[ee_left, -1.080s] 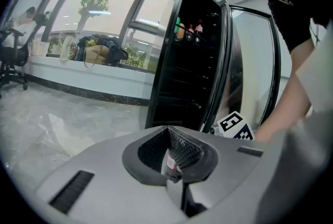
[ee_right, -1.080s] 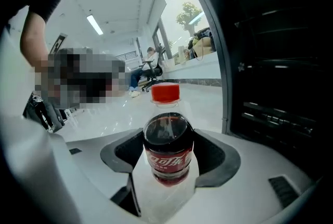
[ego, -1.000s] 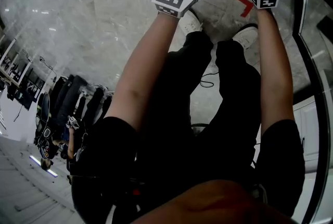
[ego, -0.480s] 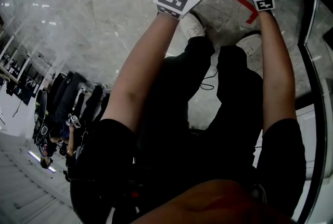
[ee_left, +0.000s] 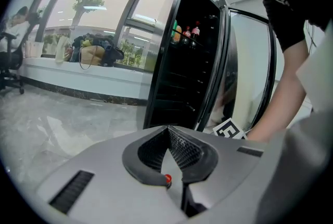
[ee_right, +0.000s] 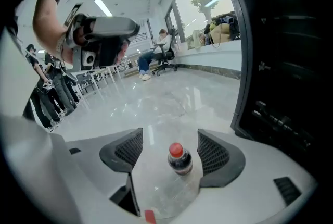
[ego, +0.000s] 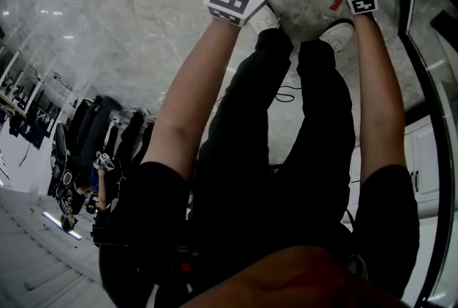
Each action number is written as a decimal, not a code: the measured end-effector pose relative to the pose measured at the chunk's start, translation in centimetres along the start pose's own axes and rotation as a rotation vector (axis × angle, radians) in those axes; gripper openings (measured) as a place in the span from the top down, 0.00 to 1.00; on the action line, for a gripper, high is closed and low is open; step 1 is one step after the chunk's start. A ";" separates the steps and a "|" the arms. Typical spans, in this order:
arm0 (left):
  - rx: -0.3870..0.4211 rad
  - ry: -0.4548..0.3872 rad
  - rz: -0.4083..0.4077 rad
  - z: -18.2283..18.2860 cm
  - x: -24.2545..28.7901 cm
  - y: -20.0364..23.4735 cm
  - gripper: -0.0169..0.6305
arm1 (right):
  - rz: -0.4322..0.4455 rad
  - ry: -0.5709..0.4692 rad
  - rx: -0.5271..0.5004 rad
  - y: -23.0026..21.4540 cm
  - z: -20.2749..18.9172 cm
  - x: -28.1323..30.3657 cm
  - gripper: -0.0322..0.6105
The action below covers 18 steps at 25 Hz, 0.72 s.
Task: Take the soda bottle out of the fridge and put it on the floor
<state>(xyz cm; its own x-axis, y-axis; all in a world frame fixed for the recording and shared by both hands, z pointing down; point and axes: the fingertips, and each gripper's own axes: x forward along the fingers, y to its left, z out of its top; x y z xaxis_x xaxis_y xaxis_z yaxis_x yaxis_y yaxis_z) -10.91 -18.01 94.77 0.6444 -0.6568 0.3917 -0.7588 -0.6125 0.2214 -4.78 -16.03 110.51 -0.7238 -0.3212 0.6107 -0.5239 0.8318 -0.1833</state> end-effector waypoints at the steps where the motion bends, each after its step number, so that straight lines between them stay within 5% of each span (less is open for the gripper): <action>1: -0.007 0.000 0.006 1.5 -1.0 -0.5 0.97 | -0.003 -0.012 0.008 0.5 1.8 -1.8 0.47; 4: -0.034 -0.001 0.027 5.9 -4.9 -2.4 0.97 | -0.001 -0.090 0.063 3.0 8.1 -7.8 0.48; 9: -0.034 -0.093 0.036 16.1 -10.7 -4.7 0.97 | 0.070 -0.302 0.084 7.4 22.3 -18.1 0.70; 18: 0.028 -0.143 -0.151 35.0 -20.3 -16.6 0.97 | 0.089 -0.456 0.107 14.7 41.8 -37.3 0.93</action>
<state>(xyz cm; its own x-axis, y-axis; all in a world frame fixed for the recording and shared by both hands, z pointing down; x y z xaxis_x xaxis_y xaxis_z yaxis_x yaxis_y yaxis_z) -8.04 -9.93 51.88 0.7593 -0.6108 0.2245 -0.6507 -0.7195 0.2428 -4.24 -10.72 52.87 -0.8786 -0.4368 0.1928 -0.4770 0.8215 -0.3124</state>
